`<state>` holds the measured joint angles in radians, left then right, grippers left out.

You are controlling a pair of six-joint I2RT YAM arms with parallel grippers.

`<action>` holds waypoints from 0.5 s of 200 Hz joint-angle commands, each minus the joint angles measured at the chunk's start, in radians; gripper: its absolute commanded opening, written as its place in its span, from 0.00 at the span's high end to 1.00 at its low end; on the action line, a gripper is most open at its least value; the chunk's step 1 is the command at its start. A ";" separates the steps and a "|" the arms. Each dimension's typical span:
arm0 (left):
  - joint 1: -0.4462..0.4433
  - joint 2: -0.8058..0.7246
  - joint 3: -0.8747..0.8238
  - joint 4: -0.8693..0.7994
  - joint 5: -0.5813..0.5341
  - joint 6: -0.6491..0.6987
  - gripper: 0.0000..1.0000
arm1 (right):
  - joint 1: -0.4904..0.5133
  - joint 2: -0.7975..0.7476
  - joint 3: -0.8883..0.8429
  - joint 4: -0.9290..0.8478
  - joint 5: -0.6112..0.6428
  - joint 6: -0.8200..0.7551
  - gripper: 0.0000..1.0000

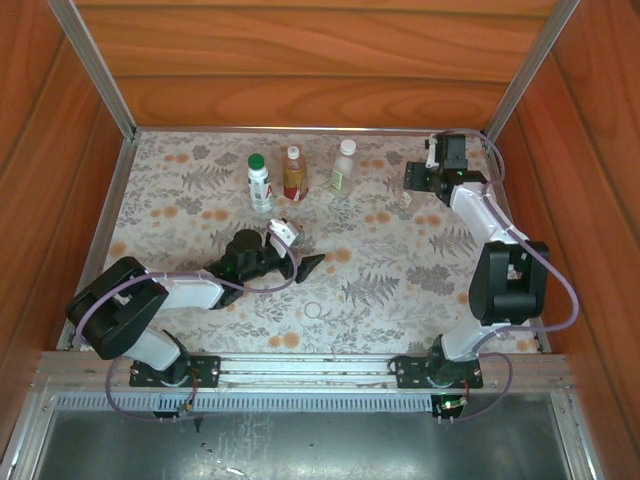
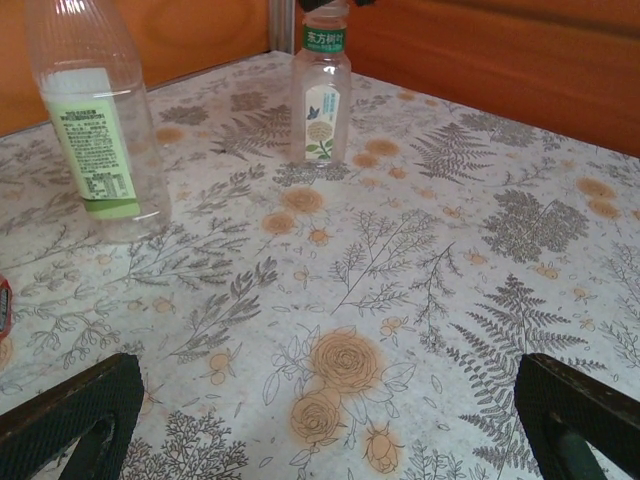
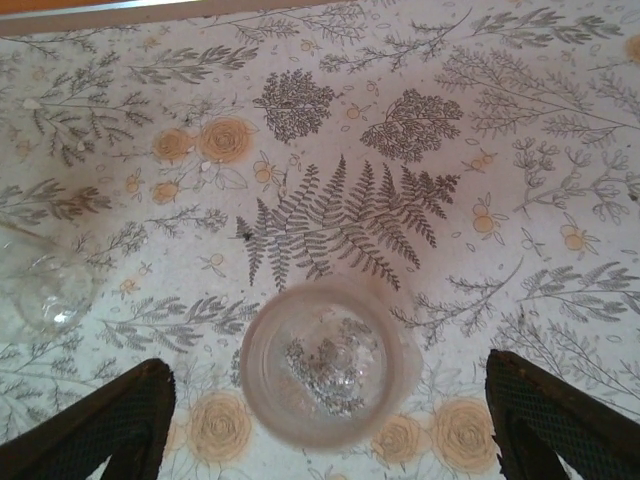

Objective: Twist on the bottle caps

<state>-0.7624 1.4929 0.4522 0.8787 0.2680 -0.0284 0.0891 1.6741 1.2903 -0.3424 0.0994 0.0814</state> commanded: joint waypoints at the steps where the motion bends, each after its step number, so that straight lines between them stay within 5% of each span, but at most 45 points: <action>1: -0.007 0.003 0.009 0.032 0.030 -0.018 0.00 | -0.011 0.042 0.024 0.007 -0.010 0.002 0.25; 63: -0.007 -0.004 0.000 0.032 0.036 -0.019 0.00 | -0.011 0.114 0.054 0.029 0.018 -0.073 0.51; 100: -0.006 -0.014 -0.016 0.032 0.023 -0.016 0.00 | -0.003 0.070 0.027 0.032 -0.050 -0.123 0.57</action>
<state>-0.7624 1.4933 0.4484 0.8841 0.2859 -0.0349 0.0845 1.7851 1.3251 -0.3130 0.0956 0.0116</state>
